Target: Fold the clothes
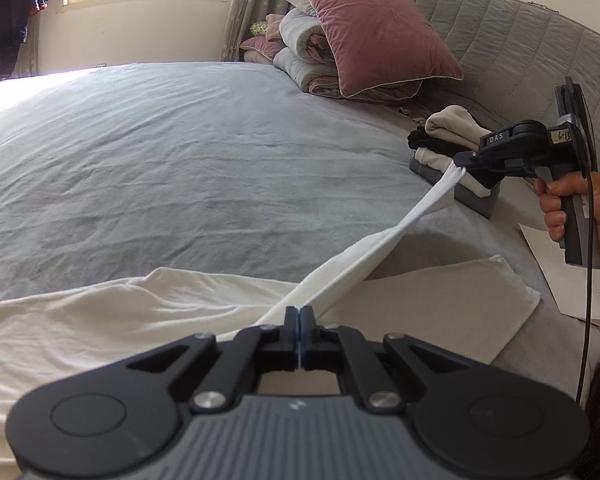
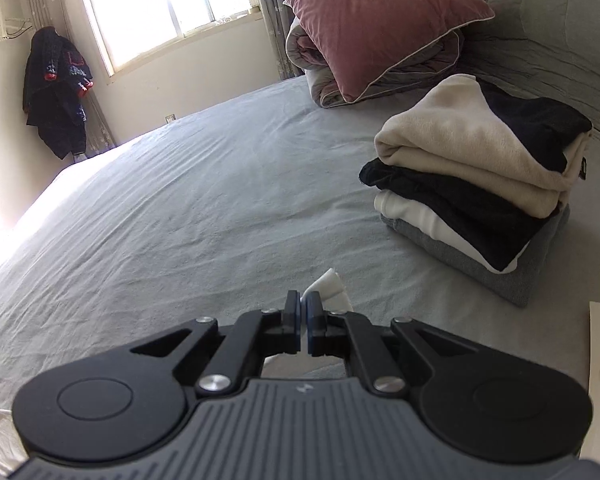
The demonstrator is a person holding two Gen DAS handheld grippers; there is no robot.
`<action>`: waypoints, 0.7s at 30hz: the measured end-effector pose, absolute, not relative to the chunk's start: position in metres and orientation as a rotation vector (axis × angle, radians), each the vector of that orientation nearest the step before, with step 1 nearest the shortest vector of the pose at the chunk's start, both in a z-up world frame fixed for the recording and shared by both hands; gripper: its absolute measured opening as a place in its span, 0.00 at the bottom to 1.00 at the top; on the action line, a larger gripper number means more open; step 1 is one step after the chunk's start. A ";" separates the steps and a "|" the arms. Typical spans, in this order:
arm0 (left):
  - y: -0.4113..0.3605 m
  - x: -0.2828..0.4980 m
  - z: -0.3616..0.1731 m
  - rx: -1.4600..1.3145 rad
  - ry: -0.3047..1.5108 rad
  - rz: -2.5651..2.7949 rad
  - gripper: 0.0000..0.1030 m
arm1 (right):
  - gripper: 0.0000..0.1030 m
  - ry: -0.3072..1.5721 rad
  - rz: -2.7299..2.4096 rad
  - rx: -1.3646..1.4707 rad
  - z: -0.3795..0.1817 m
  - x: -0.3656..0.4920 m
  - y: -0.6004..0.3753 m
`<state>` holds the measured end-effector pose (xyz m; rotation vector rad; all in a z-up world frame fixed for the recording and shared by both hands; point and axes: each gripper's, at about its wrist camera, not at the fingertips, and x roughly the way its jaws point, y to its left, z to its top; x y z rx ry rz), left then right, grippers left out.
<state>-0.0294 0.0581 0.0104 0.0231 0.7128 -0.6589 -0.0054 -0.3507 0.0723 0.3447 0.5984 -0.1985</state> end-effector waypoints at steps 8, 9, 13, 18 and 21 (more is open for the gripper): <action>0.076 -0.048 0.022 0.000 0.678 -0.775 0.00 | 0.04 0.563 -0.182 0.289 0.103 -0.025 -0.337; 0.078 -0.051 0.021 0.005 0.681 -0.797 0.00 | 0.04 0.563 -0.183 0.285 0.104 -0.030 -0.337; 0.081 -0.060 0.014 0.042 0.706 -0.868 0.00 | 0.04 0.584 -0.189 0.250 0.097 -0.061 -0.335; 0.075 -0.066 -0.004 0.122 0.790 -0.932 0.00 | 0.04 0.650 -0.218 0.236 0.074 -0.103 -0.335; 0.071 -0.069 -0.015 0.179 0.838 -0.952 0.00 | 0.04 0.704 -0.244 0.250 0.054 -0.125 -0.333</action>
